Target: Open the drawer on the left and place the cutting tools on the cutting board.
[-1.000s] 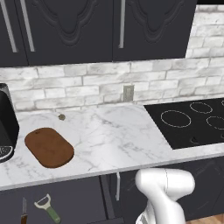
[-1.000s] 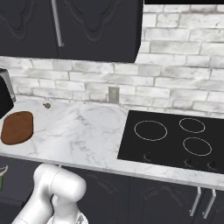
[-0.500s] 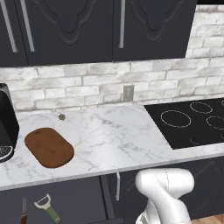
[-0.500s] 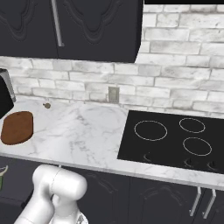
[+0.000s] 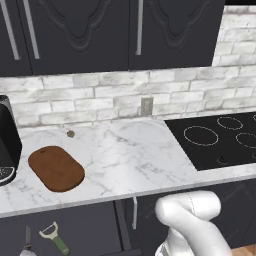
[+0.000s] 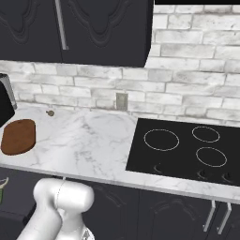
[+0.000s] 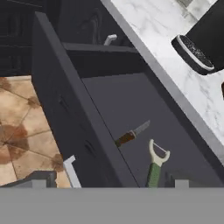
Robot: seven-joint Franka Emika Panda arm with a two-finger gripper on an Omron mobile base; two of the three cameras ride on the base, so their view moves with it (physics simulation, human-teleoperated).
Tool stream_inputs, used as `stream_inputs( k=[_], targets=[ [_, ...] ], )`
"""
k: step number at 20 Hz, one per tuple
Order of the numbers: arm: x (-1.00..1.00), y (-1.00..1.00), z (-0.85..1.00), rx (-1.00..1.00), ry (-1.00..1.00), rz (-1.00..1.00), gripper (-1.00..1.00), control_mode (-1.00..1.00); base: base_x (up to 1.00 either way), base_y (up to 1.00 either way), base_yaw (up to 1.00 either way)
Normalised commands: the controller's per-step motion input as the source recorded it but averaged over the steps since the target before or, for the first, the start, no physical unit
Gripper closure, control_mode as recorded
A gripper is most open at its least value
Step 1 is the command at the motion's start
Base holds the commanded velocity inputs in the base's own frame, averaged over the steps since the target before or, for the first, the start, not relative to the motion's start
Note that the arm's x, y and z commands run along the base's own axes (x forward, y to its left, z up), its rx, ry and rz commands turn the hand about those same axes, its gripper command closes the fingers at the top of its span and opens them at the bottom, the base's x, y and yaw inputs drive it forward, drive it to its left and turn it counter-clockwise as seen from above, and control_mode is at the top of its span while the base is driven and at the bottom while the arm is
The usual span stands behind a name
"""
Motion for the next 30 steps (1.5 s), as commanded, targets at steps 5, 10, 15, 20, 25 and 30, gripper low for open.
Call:
stream_inputs(
  k=[5,10,15,20,25,30],
  targets=[
    [0.89,-0.24,0.77,0.21,0.52,-0.17,-1.00,-1.00,0.00,0.00,0.00],
    [0.94,-0.06,0.42,0.09,0.52,-0.18,-1.00,-1.00,0.00,0.00,0.00],
    [0.79,0.00,0.00,0.00,0.47,-0.20,-1.00,-1.00,0.00,0.00,0.00],
    [0.52,0.08,-0.23,-0.07,0.41,-0.17,-1.00,-1.00,0.00,0.00,0.00],
    [0.10,0.35,-0.50,-0.21,0.25,-0.11,-1.00,-1.00,0.00,0.00,0.00],
    [0.01,0.48,-0.51,-0.27,0.16,-0.10,-1.00,-1.00,0.00,0.00,0.00]
  ],
)
